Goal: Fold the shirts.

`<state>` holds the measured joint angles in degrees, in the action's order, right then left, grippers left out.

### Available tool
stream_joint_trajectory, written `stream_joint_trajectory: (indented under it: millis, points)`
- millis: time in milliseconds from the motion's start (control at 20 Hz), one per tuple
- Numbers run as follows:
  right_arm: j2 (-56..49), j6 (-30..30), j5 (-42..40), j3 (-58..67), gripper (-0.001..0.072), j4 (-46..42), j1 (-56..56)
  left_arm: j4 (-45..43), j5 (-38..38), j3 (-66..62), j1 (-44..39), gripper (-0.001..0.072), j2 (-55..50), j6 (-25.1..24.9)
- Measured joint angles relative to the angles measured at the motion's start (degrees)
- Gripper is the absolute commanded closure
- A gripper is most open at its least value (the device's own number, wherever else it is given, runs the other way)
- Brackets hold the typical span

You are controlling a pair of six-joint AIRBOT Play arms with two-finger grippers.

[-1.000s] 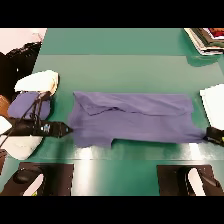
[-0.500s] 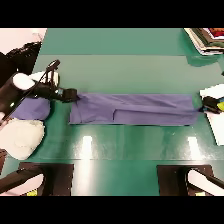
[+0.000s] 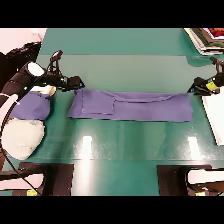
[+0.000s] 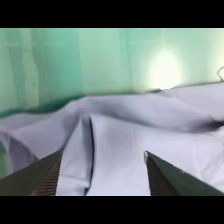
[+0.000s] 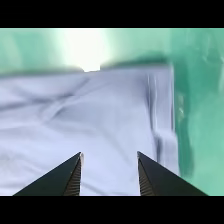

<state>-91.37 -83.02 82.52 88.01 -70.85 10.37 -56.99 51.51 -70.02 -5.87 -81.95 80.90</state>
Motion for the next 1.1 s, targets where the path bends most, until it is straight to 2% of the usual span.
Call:
stream_joint_trajectory:
  millis: [150,200,250,300,350,600,800,850,900,1000,1100]
  points:
    - [-2.21,3.19,2.03,2.82,0.0313,3.76,2.73,0.0,2.78,-3.1,0.04,0.0095,-0.35,0.79]
    - [-2.56,4.26,2.8,2.8,0.028,4.31,4.0,0.02,4.44,-4.28,0.07,0.0195,-0.44,0.94]
    - [-2.89,5.35,3.5,2.25,0.0205,4.72,5.51,0.15,6.01,-5.25,0.07,0.0439,-0.48,1.14]
    - [-3.06,6.29,4.31,1.31,0.017,5.33,6.95,0.44,7.32,-5.9,0.04,0.0615,-0.5,1.14]
    - [-3.21,7.41,4.66,-0.15,0.0131,5.95,8.59,0.72,8.57,-6.36,0.02,0.0681,-0.55,1.14]
    - [-5.86,13.62,5.35,-8.15,0.0134,11.85,14.67,1.73,11.15,-7.39,-1.38,0.0682,-0.61,1.29]
    - [-9.7,16.59,6.08,-10.86,0.0142,16.28,15.06,1.86,11.08,-7.56,-3.87,0.0682,-0.66,1.27]
    - [-10.6,17.0,6.62,-10.95,0.0169,17.27,14.36,1.88,10.91,-7.58,-4.57,0.0682,-0.66,1.27]
    - [-11.26,17.31,6.78,-10.93,0.0297,17.66,13.6,1.88,10.67,-7.58,-5.2,0.0682,-0.68,1.29]
    - [-12.17,17.92,6.16,-10.6,0.051,17.29,11.91,1.84,9.9,-7.58,-6.43,0.0683,-0.7,1.81]
    - [-12.57,18.58,5.55,-9.92,0.068,16.63,10.38,1.9,8.96,-7.63,-8.15,0.0683,-0.98,2.34]
